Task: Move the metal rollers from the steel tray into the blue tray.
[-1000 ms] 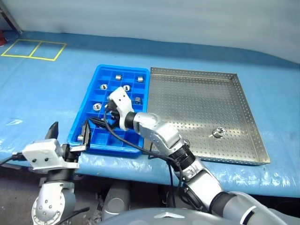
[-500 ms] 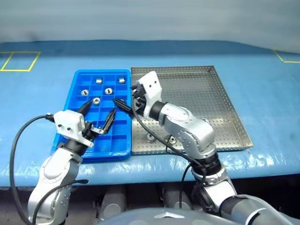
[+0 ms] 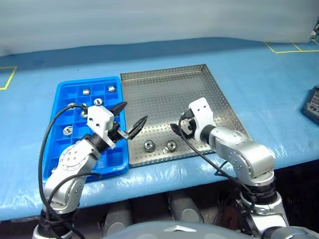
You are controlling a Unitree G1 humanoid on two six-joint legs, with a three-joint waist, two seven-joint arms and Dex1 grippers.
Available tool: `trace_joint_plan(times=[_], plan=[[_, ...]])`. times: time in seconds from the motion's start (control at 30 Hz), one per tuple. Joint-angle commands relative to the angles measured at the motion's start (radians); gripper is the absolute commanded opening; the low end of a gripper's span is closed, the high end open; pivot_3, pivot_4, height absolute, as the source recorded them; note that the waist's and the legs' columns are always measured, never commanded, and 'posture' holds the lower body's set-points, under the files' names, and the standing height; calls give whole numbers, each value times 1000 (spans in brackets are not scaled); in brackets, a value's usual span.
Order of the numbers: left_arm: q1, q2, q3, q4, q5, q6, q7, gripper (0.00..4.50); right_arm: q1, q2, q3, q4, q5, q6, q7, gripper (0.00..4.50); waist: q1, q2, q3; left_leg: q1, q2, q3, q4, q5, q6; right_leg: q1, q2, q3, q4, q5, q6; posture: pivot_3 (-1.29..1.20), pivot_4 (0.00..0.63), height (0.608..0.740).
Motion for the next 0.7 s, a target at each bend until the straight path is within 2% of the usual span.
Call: trace_joint_plan(times=[0.03,0.47,0.7], plan=[[13,10,-13,-19,-8,3,-16,4500,21,6,-47,-2,-81,-70,-82,4477,-4,0,0,0,0,0,0,0,0,0,0,0,0,0,0,-165,150,740],[66,-22,-33,-59,-11,14,12,4500,97,212,-155,195,-138,-257,-200,4477,-4,0,0,0,-1,1,1,1,1,1,0,2,0,1,2,-136,150,740],[79,-28,-41,-69,-8,9,21,4500,91,249,-166,319,-167,-372,-216,4477,-1,1,-1,0,-1,1,1,1,1,1,0,2,0,2,2,-111,150,740]])
